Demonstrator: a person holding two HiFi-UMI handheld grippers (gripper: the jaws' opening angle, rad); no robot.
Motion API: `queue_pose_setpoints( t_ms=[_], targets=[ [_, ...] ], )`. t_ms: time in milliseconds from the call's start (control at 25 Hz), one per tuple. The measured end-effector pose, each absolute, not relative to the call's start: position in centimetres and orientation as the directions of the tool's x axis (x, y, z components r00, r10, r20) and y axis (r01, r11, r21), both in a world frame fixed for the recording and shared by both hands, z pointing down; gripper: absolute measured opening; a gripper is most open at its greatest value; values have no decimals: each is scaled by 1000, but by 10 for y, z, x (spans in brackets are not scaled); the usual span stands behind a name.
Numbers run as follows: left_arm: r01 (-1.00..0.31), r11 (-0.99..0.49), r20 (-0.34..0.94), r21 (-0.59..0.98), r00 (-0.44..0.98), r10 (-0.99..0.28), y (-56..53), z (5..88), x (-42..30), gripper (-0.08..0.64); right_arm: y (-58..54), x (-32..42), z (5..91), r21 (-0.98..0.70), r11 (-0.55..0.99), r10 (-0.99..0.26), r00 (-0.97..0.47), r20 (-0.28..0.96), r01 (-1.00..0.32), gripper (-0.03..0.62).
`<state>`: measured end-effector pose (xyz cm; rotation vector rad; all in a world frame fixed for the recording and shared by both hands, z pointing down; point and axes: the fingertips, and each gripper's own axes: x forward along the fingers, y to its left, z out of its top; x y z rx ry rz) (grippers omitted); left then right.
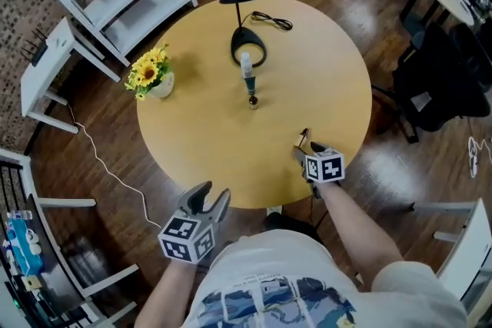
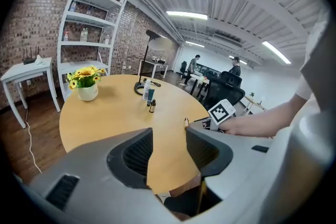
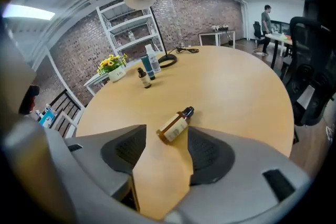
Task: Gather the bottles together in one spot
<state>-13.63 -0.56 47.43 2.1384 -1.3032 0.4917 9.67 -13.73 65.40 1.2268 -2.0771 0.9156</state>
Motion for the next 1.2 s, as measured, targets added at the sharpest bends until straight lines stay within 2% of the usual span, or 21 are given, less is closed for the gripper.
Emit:
queue_pose_setpoints(
  t_ms=[160, 240, 520, 680, 760, 880, 1000, 1200],
  targets=[
    [-891, -356, 607, 282, 453, -653, -35, 483, -112, 173, -165, 93, 673, -325, 347, -475, -463, 748, -880, 238],
    [-891, -357, 615, 279, 451, -647, -47, 485, -102, 173, -170, 89, 679, -328, 374, -450, -479, 754, -867, 267],
    [-870, -395, 631, 296, 488, -603, -73, 489, -70, 173, -174, 83, 679, -348, 442, -389, -526, 756, -827, 260],
    [-859, -425, 640, 286, 501, -582, -78, 490, -55, 173, -157, 70, 681, -280, 669, -224, -547, 807, -688, 256],
    [-856, -433, 642, 283, 504, -578, -80, 489, -51, 173, -153, 68, 682, -266, 725, -174, -542, 822, -635, 259],
    [-853, -440, 649, 280, 506, -568, -81, 492, -49, 173, -155, 66, 685, -255, 729, -170, -529, 831, -635, 276],
    [-853, -439, 648, 281, 506, -569, -82, 492, -53, 173, -155, 65, 688, -220, 730, -196, -508, 839, -646, 267],
    [-848, -438, 639, 299, 519, -568, -76, 496, -62, 173, -146, 63, 680, -141, 765, -254, -495, 831, -629, 188]
  ],
)
